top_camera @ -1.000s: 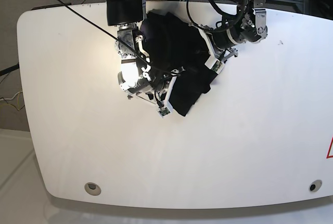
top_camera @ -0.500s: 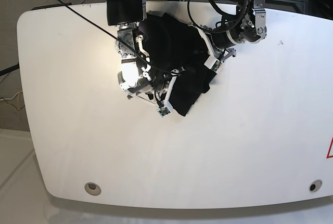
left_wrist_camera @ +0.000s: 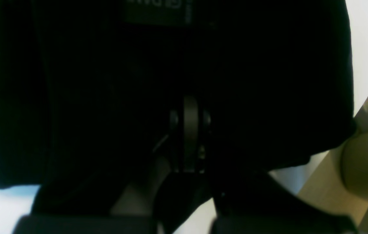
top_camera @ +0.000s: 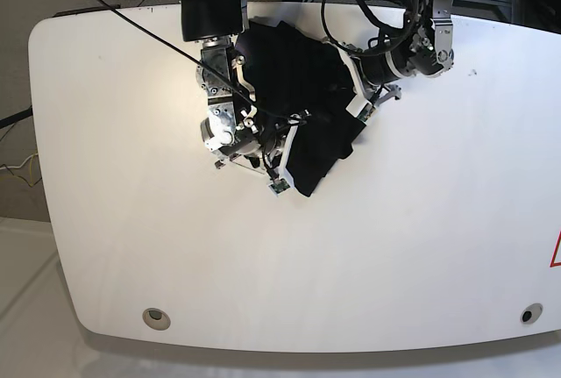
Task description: Fold the T-shirt properly
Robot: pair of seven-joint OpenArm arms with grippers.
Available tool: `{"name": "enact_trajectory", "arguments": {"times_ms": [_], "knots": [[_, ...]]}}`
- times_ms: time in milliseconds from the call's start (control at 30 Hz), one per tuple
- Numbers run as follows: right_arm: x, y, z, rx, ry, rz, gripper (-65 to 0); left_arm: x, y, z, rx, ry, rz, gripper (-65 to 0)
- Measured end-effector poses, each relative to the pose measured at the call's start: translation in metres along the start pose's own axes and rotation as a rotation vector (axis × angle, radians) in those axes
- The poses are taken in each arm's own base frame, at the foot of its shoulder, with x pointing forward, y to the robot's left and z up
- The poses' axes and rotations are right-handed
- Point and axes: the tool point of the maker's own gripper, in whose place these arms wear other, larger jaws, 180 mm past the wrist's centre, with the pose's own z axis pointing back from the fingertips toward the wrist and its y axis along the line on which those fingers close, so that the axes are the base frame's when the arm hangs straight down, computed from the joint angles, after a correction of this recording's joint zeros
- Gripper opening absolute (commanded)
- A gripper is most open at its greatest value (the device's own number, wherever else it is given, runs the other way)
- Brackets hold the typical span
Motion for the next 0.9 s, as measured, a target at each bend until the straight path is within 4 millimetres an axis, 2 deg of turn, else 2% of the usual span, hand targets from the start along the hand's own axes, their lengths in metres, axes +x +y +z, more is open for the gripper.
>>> {"name": "enact_trajectory", "arguments": {"times_ms": [400, 900], "knots": [[-0.008, -0.001, -0.001, -0.01, -0.004, -0.015, -65.0, 0.013, 0.02, 0.004, 0.049, 0.012, -0.047, -65.0], [-0.02, -0.02, 0.002, 0.0, -0.041, -0.165, -65.0, 0.032, 0.047, 0.011, 0.129, 0.021, -0.088, -65.0]]}}
